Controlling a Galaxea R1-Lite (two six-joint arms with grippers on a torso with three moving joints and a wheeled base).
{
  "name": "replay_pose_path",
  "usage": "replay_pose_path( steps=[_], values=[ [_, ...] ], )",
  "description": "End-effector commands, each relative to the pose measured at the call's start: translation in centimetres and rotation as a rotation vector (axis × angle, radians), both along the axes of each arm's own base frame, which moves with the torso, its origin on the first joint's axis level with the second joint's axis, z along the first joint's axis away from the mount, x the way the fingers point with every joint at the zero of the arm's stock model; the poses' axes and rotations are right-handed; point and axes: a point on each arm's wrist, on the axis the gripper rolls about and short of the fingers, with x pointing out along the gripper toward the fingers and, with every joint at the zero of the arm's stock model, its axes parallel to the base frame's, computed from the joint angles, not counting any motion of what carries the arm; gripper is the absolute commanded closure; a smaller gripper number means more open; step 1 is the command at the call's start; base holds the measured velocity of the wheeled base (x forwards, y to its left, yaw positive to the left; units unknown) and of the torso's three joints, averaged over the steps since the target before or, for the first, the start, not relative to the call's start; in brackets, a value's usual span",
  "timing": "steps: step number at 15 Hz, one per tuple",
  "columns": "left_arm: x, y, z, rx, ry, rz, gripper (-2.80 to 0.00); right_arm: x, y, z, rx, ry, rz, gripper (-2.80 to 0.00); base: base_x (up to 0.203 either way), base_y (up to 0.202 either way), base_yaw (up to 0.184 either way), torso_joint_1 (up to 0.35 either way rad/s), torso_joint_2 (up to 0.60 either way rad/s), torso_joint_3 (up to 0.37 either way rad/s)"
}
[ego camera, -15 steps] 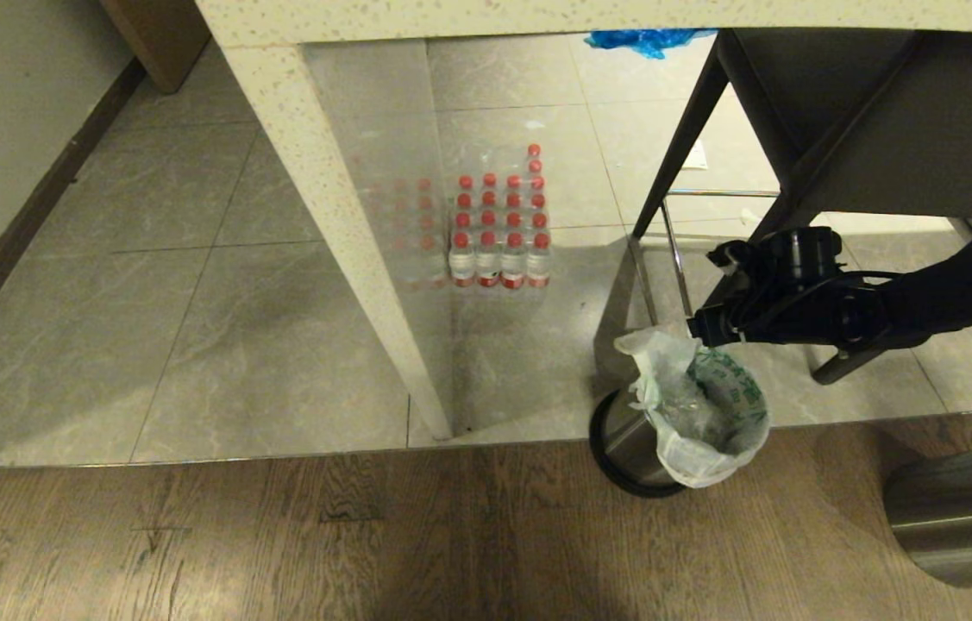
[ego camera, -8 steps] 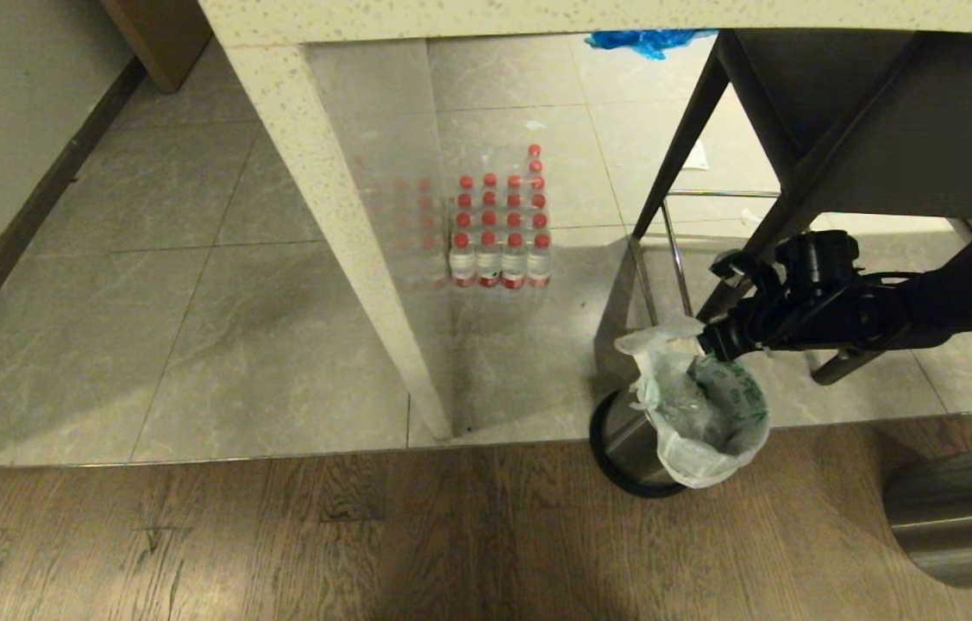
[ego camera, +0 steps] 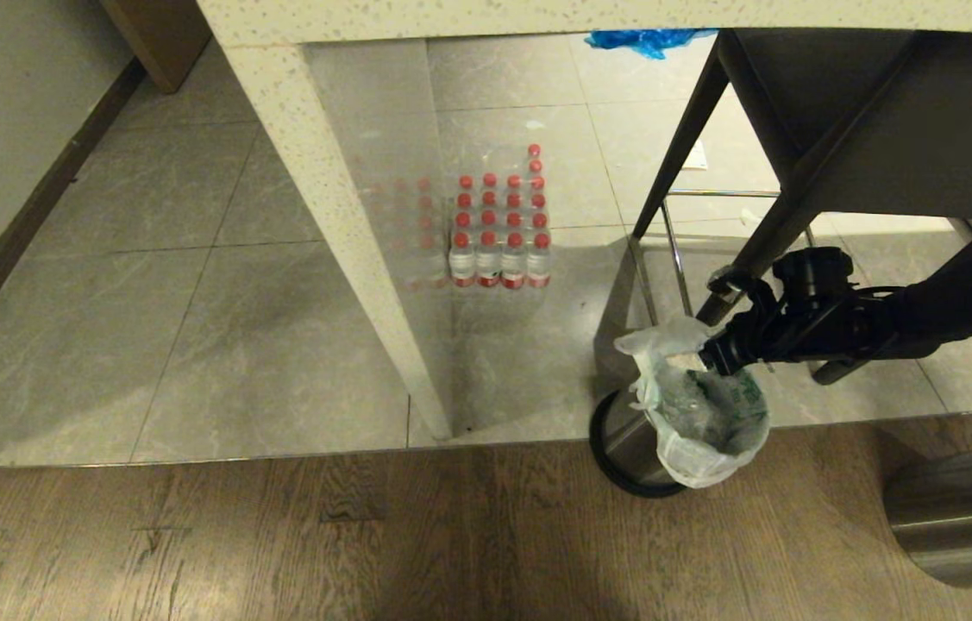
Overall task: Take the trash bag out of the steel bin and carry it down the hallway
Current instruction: Pick up the trash bag
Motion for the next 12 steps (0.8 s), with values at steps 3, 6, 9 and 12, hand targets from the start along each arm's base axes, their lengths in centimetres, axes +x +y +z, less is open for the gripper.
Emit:
replay_pose_path(
  steps=[3,6,9,12],
  values=[
    [0.0,0.0,0.0,0.0,0.001,0.0,0.0,1.1,-1.0,-1.2,-0.012,-0.015,0.031,-2.8,0.0,0.0,0.0,0.0,0.0,0.0],
    [0.0,0.0,0.0,0.0,0.0,0.0,0.0,0.4,-1.7,0.3,0.0,-0.014,0.044,-2.8,0.0,0.0,0.0,0.0,0.0,0.0],
    [0.0,0.0,0.0,0.0,0.001,0.0,0.0,-0.2,-3.0,2.3,0.007,-0.058,0.111,-2.8,0.0,0.0,0.0,0.0,0.0,0.0],
    [0.0,0.0,0.0,0.0,0.0,0.0,0.0,0.2,-3.5,1.7,-0.026,-0.057,0.209,-2.8,0.0,0.0,0.0,0.0,0.0,0.0]
  ],
)
